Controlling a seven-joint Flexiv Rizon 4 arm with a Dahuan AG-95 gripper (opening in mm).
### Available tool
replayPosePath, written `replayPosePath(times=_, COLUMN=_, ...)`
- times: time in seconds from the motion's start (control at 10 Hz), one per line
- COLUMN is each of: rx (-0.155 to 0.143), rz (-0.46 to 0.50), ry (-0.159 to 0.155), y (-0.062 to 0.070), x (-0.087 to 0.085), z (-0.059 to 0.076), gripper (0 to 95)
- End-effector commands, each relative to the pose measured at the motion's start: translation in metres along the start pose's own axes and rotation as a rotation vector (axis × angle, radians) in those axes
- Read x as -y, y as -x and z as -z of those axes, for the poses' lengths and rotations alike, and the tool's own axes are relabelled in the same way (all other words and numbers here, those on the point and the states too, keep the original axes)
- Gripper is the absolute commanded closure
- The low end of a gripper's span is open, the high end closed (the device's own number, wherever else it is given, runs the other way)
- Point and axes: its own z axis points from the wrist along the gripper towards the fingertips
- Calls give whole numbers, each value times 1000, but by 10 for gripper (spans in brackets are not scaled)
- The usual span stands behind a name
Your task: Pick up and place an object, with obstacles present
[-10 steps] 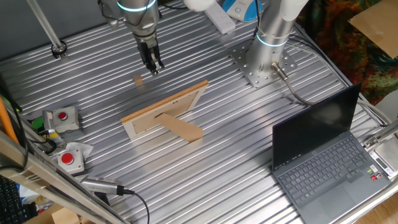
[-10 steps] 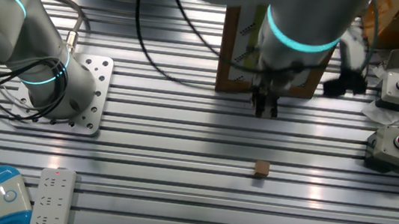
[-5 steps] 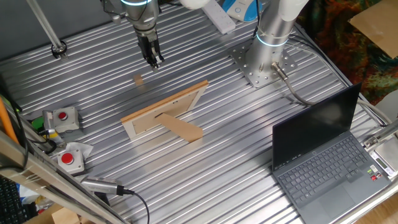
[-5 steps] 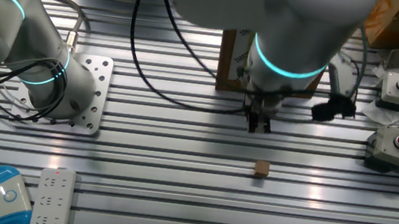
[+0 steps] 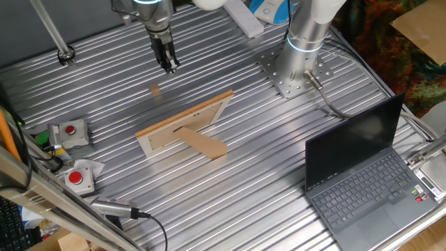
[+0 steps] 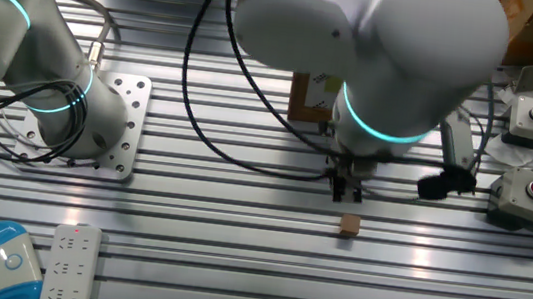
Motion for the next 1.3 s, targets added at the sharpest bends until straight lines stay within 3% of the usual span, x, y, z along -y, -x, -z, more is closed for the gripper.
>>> replayPosePath(times=0.1, rx=-3, rz=-1, ry=6, y=2, x=5, z=-3, gripper=950)
replayPosePath(times=0.5, rx=-1, rz=3, ry=36, y=4, x=25, z=-15, gripper=950)
replayPosePath(times=0.9, rx=-12, rz=-3, ry=36, y=7, x=28, z=-13, gripper=950)
replayPosePath(times=1.1, rx=-14, rz=-16, ry=53, y=6, x=28, z=-14, gripper=950)
replayPosePath(times=1.3, rx=-15, rz=-25, ry=93, y=6, x=27, z=-14, gripper=950)
